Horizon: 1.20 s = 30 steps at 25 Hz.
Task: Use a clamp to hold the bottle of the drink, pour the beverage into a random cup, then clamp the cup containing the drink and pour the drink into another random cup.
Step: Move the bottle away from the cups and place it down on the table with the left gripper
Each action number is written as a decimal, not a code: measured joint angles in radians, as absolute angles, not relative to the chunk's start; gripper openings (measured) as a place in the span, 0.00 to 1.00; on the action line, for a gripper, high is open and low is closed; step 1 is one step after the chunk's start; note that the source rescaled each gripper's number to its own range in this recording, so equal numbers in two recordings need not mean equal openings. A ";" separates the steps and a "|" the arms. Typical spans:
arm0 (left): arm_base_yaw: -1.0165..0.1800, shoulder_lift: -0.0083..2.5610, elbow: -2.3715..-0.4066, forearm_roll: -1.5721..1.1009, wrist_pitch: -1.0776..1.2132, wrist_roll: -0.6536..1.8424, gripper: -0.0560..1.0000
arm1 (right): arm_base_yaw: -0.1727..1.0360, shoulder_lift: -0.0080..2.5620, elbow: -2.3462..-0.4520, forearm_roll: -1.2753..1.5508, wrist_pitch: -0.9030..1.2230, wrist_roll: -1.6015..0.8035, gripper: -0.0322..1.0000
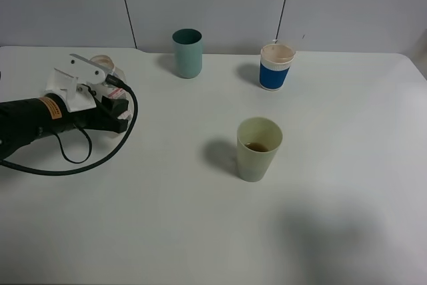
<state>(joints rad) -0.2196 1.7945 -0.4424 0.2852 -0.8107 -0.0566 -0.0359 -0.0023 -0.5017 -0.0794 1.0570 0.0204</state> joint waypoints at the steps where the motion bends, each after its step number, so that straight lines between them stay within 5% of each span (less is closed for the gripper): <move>1: -0.220 1.805 -0.442 0.287 -0.818 -0.057 0.09 | -0.036 -0.002 -0.502 -0.079 1.057 0.020 0.87; 30: -0.220 1.892 -0.443 0.311 -0.910 -0.056 0.09 | -0.036 -0.002 -0.502 -0.079 1.057 0.020 0.87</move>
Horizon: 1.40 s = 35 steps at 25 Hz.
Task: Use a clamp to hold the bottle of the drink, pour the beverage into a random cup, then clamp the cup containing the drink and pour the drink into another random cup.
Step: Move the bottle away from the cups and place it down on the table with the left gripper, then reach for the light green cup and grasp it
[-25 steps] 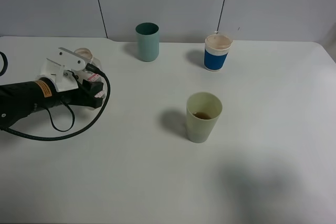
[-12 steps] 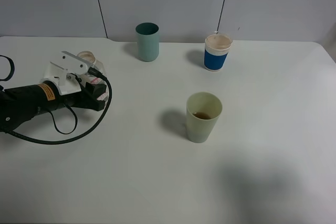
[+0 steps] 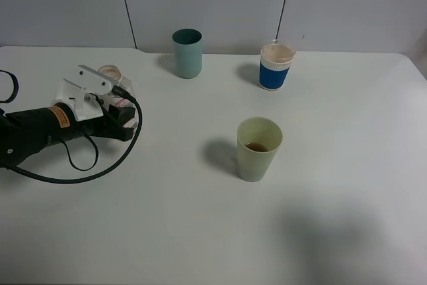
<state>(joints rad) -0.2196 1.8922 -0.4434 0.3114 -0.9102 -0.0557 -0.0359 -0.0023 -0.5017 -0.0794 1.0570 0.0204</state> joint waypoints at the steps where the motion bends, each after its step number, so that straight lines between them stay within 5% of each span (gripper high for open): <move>1: -0.220 1.892 -0.443 0.311 -0.910 -0.056 0.09 | -0.036 -0.002 -0.502 -0.079 1.057 0.020 0.87; 7: -0.220 1.892 -0.443 0.313 -0.910 -0.057 0.11 | -0.036 -0.002 -0.502 -0.079 1.057 0.020 0.87; 8: -0.220 1.892 -0.443 0.314 -0.907 -0.057 0.32 | -0.036 -0.002 -0.502 -0.079 1.057 0.020 0.87; 9: -0.220 1.892 -0.443 0.314 -0.907 -0.057 0.32 | -0.036 -0.002 -0.502 -0.079 1.057 0.020 0.87; 12: -0.220 1.896 -0.443 0.317 -0.899 -0.057 0.79 | -0.036 -0.002 -0.502 -0.079 1.057 0.020 0.87; 15: -0.220 1.896 -0.443 0.318 -0.899 -0.058 0.96 | -0.036 -0.002 -0.502 -0.079 1.057 0.020 0.87; 25: -0.220 1.874 -0.430 0.319 -0.880 -0.121 0.99 | -0.036 -0.002 -0.502 -0.079 1.057 0.020 0.87; 35: -0.220 1.579 -0.255 0.153 -0.796 -0.136 0.99 | -0.036 -0.002 -0.502 -0.079 1.057 0.020 0.87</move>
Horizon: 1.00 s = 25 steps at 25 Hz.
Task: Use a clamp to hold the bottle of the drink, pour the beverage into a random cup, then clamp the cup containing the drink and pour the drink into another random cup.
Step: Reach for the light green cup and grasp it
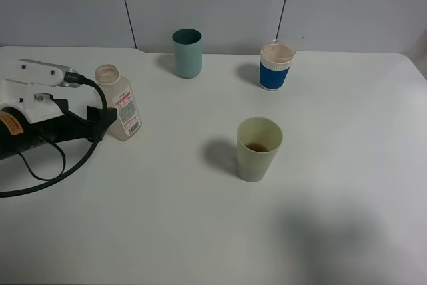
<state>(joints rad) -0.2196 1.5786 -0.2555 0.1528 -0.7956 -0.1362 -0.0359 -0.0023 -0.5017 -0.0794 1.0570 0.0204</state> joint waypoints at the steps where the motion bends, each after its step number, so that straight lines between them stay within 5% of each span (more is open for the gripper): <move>1: -0.220 1.579 -0.255 0.153 -0.796 -0.136 0.99 | -0.036 -0.002 -0.502 -0.079 1.057 0.020 0.87; 13: -0.220 0.944 -0.222 0.010 -0.312 -0.135 0.99 | -0.036 -0.002 -0.502 -0.079 1.057 0.020 0.87; 25: -0.220 0.534 -0.507 0.000 0.324 -0.045 1.00 | -0.036 -0.002 -0.502 -0.079 1.057 0.020 0.87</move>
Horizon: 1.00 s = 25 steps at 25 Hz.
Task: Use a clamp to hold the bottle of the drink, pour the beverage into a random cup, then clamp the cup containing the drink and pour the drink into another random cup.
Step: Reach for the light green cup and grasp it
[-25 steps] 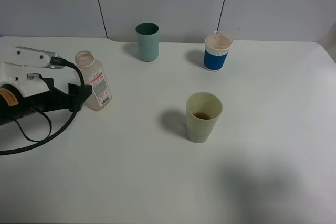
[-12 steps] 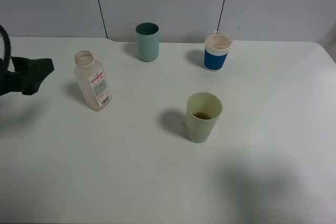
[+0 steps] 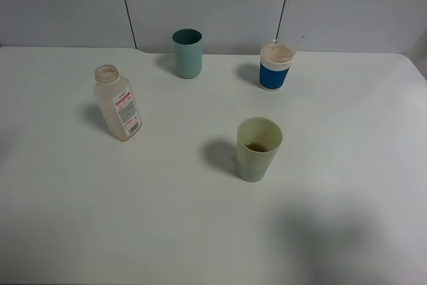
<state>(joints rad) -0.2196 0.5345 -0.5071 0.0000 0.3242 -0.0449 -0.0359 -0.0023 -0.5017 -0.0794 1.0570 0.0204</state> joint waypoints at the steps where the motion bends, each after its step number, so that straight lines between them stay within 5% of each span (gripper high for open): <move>1: -0.220 0.520 -0.537 0.009 0.378 -0.040 1.00 | -0.036 -0.002 -0.502 -0.079 1.057 0.020 0.87; 15: -0.203 0.402 -0.833 0.102 0.801 -0.049 1.00 | -0.036 -0.002 -0.502 -0.079 1.057 0.020 0.87; 25: -0.009 0.291 -0.837 0.086 0.916 -0.049 1.00 | -0.036 -0.002 -0.502 -0.079 1.057 0.020 0.87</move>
